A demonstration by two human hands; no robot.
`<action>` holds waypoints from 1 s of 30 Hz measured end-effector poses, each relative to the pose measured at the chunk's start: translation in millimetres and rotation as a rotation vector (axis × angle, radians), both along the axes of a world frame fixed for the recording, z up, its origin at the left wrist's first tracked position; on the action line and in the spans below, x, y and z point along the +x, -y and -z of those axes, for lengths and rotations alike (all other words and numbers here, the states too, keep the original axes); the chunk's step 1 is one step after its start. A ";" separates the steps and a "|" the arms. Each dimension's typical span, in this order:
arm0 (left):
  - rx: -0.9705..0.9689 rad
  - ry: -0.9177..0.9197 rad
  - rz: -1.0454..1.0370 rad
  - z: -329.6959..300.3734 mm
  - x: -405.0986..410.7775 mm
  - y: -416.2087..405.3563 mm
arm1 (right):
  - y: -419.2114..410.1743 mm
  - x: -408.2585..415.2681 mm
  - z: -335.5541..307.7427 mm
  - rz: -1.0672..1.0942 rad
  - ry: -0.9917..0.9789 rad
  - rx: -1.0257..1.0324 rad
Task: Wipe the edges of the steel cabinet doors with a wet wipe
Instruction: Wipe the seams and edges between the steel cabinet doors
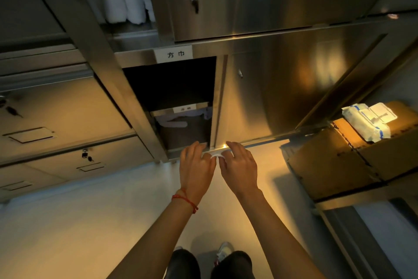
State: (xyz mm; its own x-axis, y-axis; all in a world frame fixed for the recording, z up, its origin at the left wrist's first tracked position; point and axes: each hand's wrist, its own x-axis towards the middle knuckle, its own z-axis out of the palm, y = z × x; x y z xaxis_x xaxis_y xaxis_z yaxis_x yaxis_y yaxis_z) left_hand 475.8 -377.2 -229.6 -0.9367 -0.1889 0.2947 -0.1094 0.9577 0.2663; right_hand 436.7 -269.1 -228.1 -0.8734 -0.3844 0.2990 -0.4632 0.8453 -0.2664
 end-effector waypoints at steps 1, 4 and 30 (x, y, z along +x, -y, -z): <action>0.019 -0.004 -0.006 0.1 4.4 7.4 | 8.6 4.7 0.6 -0.006 -0.002 -0.006; 0.066 -0.024 -0.034 -1.7 17.8 30.2 | 35.7 18.1 2.3 -0.038 -0.017 -0.039; 0.352 -0.018 -0.192 -2.6 94.2 137.5 | 148.9 76.3 -0.1 -0.420 0.132 -0.148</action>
